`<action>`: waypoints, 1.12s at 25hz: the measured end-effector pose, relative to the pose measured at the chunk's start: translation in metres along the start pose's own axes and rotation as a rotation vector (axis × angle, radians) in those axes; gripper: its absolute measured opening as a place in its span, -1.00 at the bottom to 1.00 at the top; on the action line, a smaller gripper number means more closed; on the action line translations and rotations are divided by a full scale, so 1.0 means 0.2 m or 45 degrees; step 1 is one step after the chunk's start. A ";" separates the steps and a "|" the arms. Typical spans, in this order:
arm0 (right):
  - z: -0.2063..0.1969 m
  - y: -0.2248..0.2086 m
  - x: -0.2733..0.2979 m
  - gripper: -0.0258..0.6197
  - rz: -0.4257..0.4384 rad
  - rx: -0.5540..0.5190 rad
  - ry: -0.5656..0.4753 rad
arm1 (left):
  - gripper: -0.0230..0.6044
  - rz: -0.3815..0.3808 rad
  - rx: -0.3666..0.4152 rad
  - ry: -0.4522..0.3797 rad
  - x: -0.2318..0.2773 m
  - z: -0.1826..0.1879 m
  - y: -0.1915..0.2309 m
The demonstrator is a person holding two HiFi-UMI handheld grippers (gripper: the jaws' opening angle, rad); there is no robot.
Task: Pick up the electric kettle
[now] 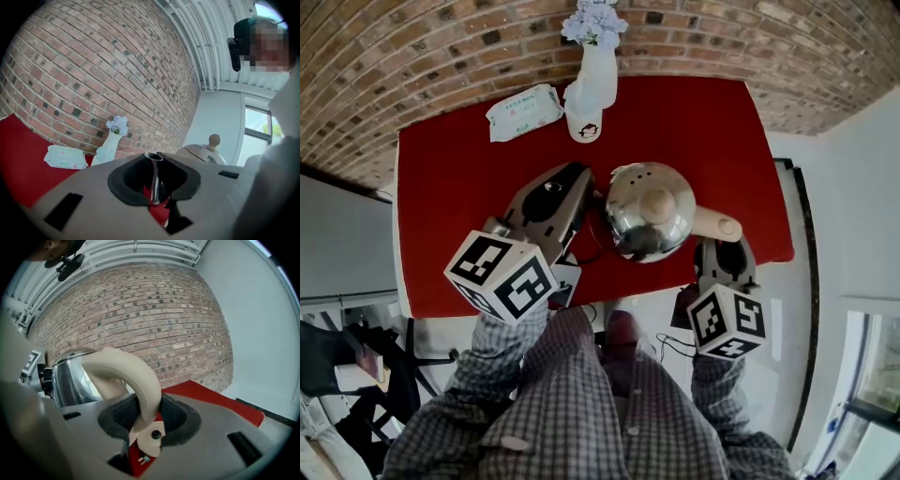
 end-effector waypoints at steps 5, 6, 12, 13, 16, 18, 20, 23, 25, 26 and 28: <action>0.05 0.09 -0.07 -0.50 0.050 -0.016 -0.007 | -0.73 -0.007 0.022 -0.031 -0.11 0.08 -0.03; 0.06 0.11 -0.09 -0.50 0.060 -0.025 -0.008 | -0.73 -0.006 0.025 -0.037 -0.14 0.09 -0.04; 0.09 0.21 -0.26 -0.50 0.101 -0.073 -0.047 | -0.74 -0.010 0.033 -0.079 -0.36 0.12 -0.10; 0.09 0.22 -0.27 -0.50 0.109 -0.079 -0.052 | -0.74 -0.008 0.027 -0.085 -0.37 0.12 -0.11; 0.10 0.23 -0.26 -0.50 0.126 -0.105 -0.062 | -0.74 0.004 0.015 -0.092 -0.38 0.13 -0.10; 0.09 0.23 -0.26 -0.50 0.139 -0.112 -0.063 | -0.74 0.008 0.016 -0.094 -0.39 0.13 -0.11; 0.09 0.22 -0.28 -0.49 0.151 -0.114 -0.063 | -0.74 0.009 0.014 -0.100 -0.40 0.13 -0.12; 0.11 0.23 -0.30 -0.49 0.148 -0.121 -0.053 | -0.74 0.004 0.003 -0.094 -0.42 0.13 -0.14; 0.13 0.23 -0.31 -0.49 0.138 -0.128 -0.048 | -0.74 -0.003 -0.003 -0.086 -0.42 0.14 -0.14; 0.13 0.23 -0.31 -0.49 0.134 -0.130 -0.047 | -0.74 -0.006 -0.005 -0.085 -0.42 0.14 -0.14; 0.13 0.23 -0.32 -0.49 0.129 -0.131 -0.046 | -0.74 -0.008 -0.010 -0.087 -0.42 0.14 -0.14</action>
Point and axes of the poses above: the fingertips, and each gripper's own axes: x forward along the fingers, y to its left, z out of its top, the point moved 8 cm from there along -x, backward along the fingers
